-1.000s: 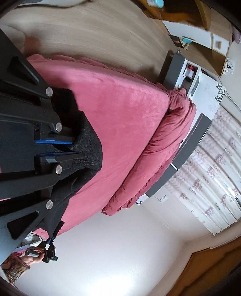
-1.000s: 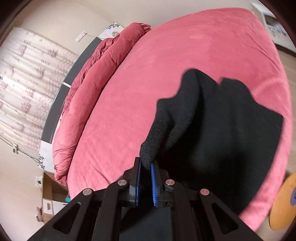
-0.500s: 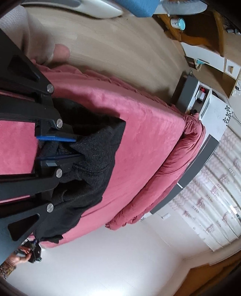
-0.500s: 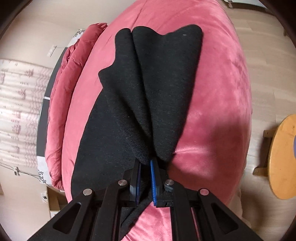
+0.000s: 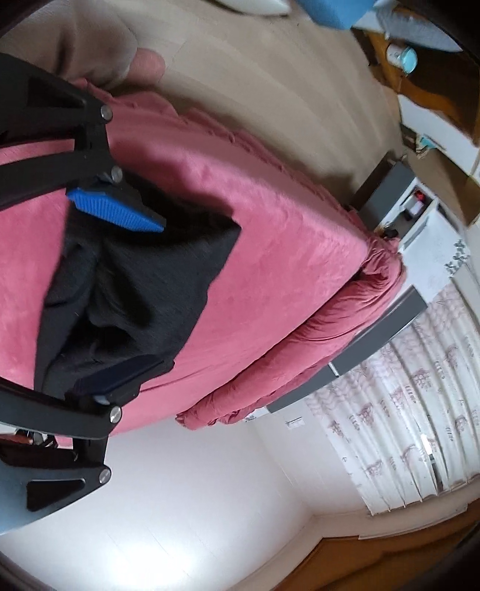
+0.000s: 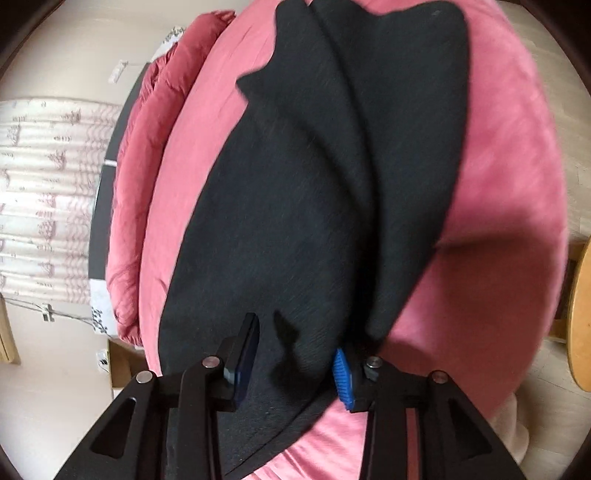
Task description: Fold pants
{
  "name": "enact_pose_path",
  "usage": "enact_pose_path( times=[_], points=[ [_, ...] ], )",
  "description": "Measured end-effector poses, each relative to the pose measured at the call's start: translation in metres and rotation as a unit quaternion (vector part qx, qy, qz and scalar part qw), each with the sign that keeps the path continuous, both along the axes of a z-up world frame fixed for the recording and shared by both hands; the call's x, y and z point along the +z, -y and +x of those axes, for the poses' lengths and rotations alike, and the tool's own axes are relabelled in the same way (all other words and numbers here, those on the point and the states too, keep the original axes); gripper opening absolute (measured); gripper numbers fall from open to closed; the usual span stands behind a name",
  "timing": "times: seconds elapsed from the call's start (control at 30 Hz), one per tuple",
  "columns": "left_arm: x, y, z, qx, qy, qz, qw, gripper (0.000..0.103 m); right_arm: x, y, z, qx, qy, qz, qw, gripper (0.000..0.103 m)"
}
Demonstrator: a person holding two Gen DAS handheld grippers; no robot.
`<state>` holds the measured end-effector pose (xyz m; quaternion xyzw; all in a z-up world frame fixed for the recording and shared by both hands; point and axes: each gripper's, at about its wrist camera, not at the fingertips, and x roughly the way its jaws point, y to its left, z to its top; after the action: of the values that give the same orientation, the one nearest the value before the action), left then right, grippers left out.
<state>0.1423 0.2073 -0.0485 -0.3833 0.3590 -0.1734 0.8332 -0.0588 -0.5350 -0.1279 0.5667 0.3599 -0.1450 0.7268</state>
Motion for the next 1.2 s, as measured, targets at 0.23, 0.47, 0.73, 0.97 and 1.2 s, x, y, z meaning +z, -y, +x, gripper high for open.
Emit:
enact_pose_path(
  times=[0.23,0.47,0.73,0.97,1.2],
  points=[
    [0.032,0.029,0.065,-0.052,-0.042,0.041,0.9969,0.025,0.013,0.008,0.024,0.000,-0.017,0.003,1.000,0.009],
    [0.127,0.025,0.059,-0.090,0.107,0.024,0.9899,0.024,0.104,0.016,0.033,0.015,0.133,-0.046,0.990,0.005],
    [-0.021,0.026,-0.005,-0.139,-0.023,0.151,0.9784,0.038,-0.008,0.030,-0.015,0.007,0.001,0.005,1.000,0.005],
    [-0.001,0.016,0.001,-0.091,0.014,0.108,0.9898,0.027,-0.004,0.028,-0.009,0.012,0.011,0.003,1.000,0.005],
    [0.021,-0.029,-0.003,-0.020,0.027,0.077,0.9964,0.007,0.035,0.015,0.009,0.033,0.069,-0.035,0.996,0.005]
  ],
)
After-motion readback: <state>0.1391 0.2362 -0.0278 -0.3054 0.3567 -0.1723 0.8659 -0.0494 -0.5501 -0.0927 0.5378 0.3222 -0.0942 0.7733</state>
